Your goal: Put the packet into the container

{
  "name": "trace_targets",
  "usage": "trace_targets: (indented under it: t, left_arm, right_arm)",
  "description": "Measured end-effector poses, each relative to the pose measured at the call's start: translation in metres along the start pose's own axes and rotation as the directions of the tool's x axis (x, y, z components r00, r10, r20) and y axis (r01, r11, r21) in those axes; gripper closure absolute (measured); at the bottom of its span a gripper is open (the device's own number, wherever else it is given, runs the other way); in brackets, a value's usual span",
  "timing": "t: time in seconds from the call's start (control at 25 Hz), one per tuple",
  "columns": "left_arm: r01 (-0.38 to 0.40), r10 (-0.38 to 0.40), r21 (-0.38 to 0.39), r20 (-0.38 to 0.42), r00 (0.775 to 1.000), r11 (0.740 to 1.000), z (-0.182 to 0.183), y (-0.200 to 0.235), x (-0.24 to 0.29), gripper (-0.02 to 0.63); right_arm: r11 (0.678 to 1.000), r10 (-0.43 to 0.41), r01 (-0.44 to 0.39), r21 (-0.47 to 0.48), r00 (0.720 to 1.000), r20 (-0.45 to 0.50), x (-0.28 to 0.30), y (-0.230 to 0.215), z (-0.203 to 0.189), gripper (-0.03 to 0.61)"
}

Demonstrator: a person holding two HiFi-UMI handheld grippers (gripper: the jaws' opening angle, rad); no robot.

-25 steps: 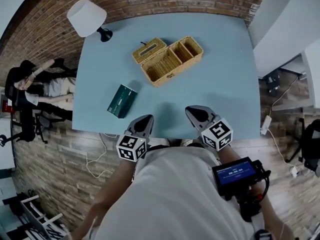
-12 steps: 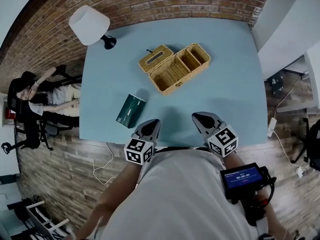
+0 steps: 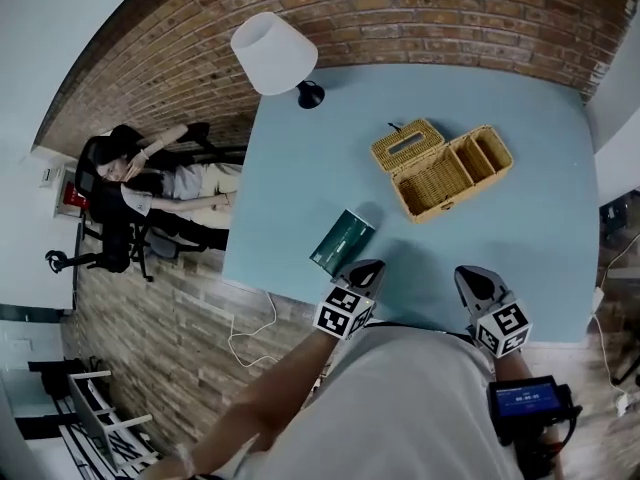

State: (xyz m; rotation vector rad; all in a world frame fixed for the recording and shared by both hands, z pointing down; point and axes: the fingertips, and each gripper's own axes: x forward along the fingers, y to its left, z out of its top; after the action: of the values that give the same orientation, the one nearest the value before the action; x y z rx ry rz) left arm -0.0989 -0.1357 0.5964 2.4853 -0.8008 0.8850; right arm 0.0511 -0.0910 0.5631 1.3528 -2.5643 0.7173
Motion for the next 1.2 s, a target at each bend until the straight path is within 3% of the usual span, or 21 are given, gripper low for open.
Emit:
trace_targets:
  t: [0.24, 0.4, 0.6, 0.72, 0.88, 1.08, 1.2]
  left_arm:
    - [-0.052, 0.053, 0.014, -0.071, 0.996, 0.999, -0.006, 0.032, -0.008, 0.594]
    - [-0.08, 0.085, 0.054, -0.113, 0.99, 0.995, -0.001, 0.05, -0.014, 0.472]
    - [-0.115, 0.135, 0.12, -0.172, 0.976, 0.986, -0.001, 0.077, -0.017, 0.432]
    - [-0.13, 0.165, 0.159, -0.232, 0.958, 0.979, -0.007, 0.094, -0.017, 0.388]
    - [-0.13, 0.181, 0.165, -0.344, 0.921, 0.978, -0.023, 0.113, -0.011, 0.285]
    - [-0.093, 0.127, 0.093, -0.479, 0.868, 0.991, -0.047, 0.13, 0.002, 0.221]
    - [-0.086, 0.095, 0.042, -0.525, 0.846, 0.995, -0.054, 0.132, 0.002, 0.221]
  right_arm:
    - [1.0, 0.015, -0.015, 0.009, 1.0, -0.016, 0.009, 0.005, -0.001, 0.569]
    - [1.0, 0.013, -0.012, 0.02, 1.0, -0.015, 0.011, 0.004, -0.003, 0.568]
    - [1.0, 0.001, -0.001, 0.03, 1.0, -0.01, 0.013, 0.001, -0.002, 0.569]
    - [0.999, -0.009, 0.01, 0.034, 1.0, -0.013, 0.014, -0.002, -0.001, 0.568]
    - [0.999, -0.03, 0.031, 0.045, 0.999, -0.02, 0.012, -0.007, -0.004, 0.568]
    - [0.997, -0.052, 0.054, 0.062, 0.998, -0.03, 0.009, -0.009, -0.01, 0.568]
    - [0.995, -0.072, 0.074, 0.073, 0.997, -0.033, 0.004, -0.01, -0.012, 0.568]
